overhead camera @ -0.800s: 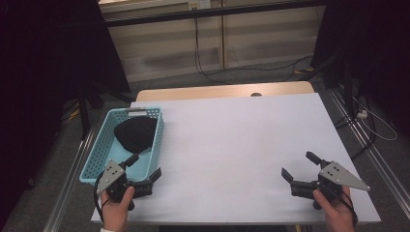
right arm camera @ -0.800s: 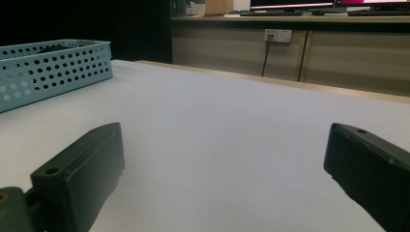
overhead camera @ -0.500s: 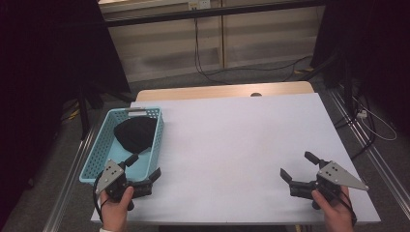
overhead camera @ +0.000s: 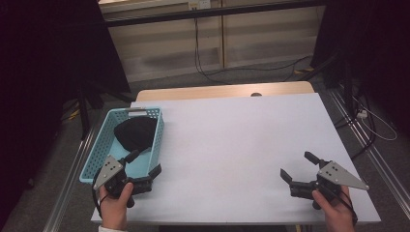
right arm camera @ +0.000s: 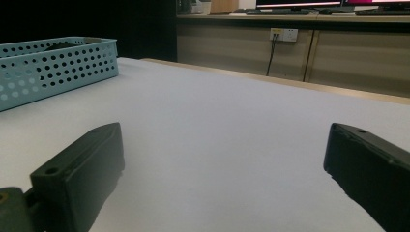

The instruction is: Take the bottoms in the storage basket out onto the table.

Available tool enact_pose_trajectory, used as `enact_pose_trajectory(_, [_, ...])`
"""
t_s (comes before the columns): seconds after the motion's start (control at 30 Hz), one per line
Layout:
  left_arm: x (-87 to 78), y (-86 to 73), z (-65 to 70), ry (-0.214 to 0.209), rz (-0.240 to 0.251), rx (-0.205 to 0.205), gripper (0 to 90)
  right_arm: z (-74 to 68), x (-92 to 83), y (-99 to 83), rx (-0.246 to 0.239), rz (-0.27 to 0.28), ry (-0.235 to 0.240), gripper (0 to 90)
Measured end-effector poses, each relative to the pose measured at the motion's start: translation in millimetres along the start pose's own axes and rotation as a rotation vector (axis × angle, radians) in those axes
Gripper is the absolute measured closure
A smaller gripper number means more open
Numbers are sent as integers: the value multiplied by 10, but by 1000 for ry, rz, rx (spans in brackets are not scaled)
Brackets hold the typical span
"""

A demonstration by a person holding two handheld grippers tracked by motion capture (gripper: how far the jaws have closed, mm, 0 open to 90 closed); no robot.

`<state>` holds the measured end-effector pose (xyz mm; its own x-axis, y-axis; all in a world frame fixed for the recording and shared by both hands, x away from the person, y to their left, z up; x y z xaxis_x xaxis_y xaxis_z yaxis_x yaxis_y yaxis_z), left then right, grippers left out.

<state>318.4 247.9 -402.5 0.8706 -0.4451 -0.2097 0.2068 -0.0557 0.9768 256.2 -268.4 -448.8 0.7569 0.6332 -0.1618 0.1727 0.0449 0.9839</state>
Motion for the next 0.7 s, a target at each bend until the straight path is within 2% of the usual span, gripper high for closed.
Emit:
enact_pose_trajectory(0.4, [53, 276, -161, 41, -5, 40, 26, -31, 10, 6, -2, -6, 13, 1])
enact_pose_trajectory(0.47, [74, 304, -192, 53, -8, 32, 26, -27, 11, 1, -2, -9, 13, 1])
enact_pose_trajectory(0.7, [191, 342, -225, 53, -34, 53, 27, -30, -2, 17, -1, -1, 13, 1])
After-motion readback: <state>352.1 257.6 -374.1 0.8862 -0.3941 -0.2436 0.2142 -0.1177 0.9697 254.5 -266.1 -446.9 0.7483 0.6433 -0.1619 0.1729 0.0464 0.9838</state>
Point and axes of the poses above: each handheld gripper's, and its own axes: x roughly forward along the jaws, y roughly out of its top, z roughly to its right, the point moved 1 cm from there along x, roughly forward along the jaws, and after that the axes turned 14 degrees about y, right-handed, at the moved point
